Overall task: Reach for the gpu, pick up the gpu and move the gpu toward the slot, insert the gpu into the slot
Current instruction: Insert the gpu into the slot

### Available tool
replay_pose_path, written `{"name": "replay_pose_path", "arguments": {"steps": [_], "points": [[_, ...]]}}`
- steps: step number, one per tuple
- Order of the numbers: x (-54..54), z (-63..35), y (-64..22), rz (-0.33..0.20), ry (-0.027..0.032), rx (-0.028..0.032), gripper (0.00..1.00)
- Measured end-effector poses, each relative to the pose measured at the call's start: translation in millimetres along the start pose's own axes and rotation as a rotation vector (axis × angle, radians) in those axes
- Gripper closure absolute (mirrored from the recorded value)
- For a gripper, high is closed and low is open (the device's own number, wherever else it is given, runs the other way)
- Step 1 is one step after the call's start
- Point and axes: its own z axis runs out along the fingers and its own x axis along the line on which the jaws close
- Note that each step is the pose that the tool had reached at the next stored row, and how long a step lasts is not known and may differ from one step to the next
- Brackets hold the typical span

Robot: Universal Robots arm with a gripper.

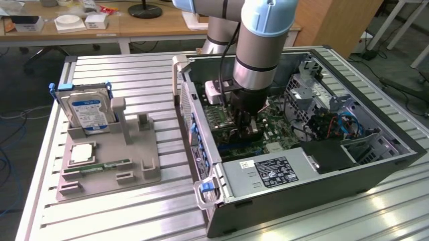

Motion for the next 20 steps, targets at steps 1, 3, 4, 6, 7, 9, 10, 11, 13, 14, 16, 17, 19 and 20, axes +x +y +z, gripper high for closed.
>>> {"name": "replay_pose_path", "arguments": {"steps": [1,3,4,6,7,9,10,11,13,14,16,17,19,20], "points": [[0.0,0.0,0.0,0.000,0.0000,0.0000,0.73],[0.0,0.0,0.0,0.000,0.0000,0.0000,0.73],[0.0,0.0,0.0,0.000,0.0001,0.0000,0.73],[0.0,0.0,0.0,0.000,0.0001,0.0000,0.73],[0.0,0.0,0.0,0.000,0.0000,0.0000,0.73],[0.0,0.5,0.0,0.000,0.0003,0.0000,0.73],[0.1,1.1,0.0,0.000,0.0006,0.0000,0.73],[0.1,1.3,-0.1,0.000,0.0008,-0.0001,0.73],[0.1,1.4,-0.1,0.000,0.0006,0.0000,0.73],[0.1,1.4,-0.2,0.000,0.0004,0.0001,0.73],[-0.1,0.3,-0.3,0.000,-0.0008,0.0006,0.73],[-0.1,-0.5,-0.4,0.000,-0.0012,0.0007,0.73],[-0.2,-1.3,-0.4,0.000,-0.0006,0.0002,0.73],[-0.1,-1.5,-0.4,0.000,-0.0003,0.0001,0.73]]}}
